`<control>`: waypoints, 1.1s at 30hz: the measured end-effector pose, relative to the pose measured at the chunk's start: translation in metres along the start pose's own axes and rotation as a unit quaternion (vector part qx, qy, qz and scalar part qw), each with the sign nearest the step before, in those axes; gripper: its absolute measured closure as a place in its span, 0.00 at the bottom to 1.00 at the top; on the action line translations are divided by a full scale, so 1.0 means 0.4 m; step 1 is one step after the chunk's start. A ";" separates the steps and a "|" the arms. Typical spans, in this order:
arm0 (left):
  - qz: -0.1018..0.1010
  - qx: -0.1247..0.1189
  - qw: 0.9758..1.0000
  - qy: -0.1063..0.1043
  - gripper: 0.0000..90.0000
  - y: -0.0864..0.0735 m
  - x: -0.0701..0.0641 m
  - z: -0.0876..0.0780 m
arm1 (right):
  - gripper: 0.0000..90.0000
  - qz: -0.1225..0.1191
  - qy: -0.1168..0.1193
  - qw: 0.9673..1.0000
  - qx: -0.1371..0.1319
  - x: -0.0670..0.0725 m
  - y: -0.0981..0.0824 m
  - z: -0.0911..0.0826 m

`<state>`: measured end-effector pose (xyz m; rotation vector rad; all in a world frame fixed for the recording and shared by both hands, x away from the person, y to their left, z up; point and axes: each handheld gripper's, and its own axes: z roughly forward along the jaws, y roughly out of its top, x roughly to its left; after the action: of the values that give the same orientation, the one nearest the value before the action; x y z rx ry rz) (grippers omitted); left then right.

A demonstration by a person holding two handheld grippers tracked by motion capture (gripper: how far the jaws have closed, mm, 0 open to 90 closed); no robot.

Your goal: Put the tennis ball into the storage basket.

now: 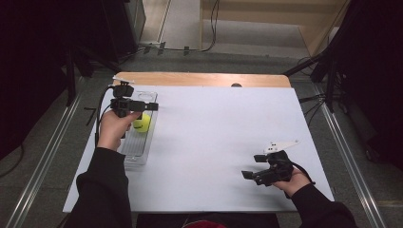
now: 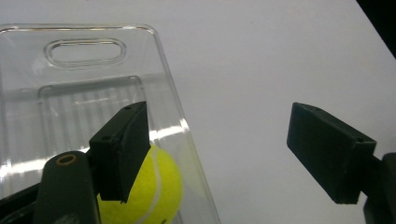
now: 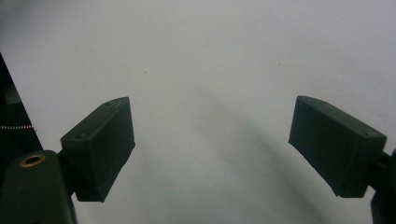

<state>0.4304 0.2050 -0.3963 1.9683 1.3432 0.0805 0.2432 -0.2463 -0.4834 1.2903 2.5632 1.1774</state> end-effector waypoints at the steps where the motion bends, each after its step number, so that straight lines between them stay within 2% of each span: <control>1: 0.000 0.001 1.000 -0.003 0.25 0.000 -0.003 0.002 | 0.14 0.000 0.000 1.000 -0.001 0.000 0.000 -0.001; 4: 0.001 0.005 1.000 -0.007 0.25 0.002 -0.014 0.007 | 0.14 0.000 0.000 1.000 -0.002 0.000 0.000 -0.002; 10: 0.002 0.009 1.000 -0.028 0.25 0.004 -0.034 0.016 | 0.14 -0.001 -0.001 1.000 -0.002 0.000 0.000 -0.001; 15: 0.010 0.014 0.999 -0.041 0.25 0.004 -0.054 0.029 | 0.14 -0.001 -0.001 1.000 -0.002 0.000 0.000 -0.001; 21: 0.024 0.025 0.999 -0.034 0.25 0.002 -0.073 0.047 | 0.14 -0.002 -0.001 1.000 -0.003 0.000 0.000 -0.002; 30: 0.029 0.028 0.998 -0.049 0.25 0.000 -0.095 0.057 | 0.14 -0.001 -0.001 1.000 -0.003 -0.001 0.000 -0.002; 33: 0.028 0.029 0.997 -0.066 0.25 0.000 -0.105 0.058 | 0.14 0.000 -0.002 1.000 -0.003 -0.001 0.000 -0.002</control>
<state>0.4216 0.1578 -0.3991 2.0232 1.2165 -0.0622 0.2431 -0.2471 -0.4828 1.2896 2.5545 1.1802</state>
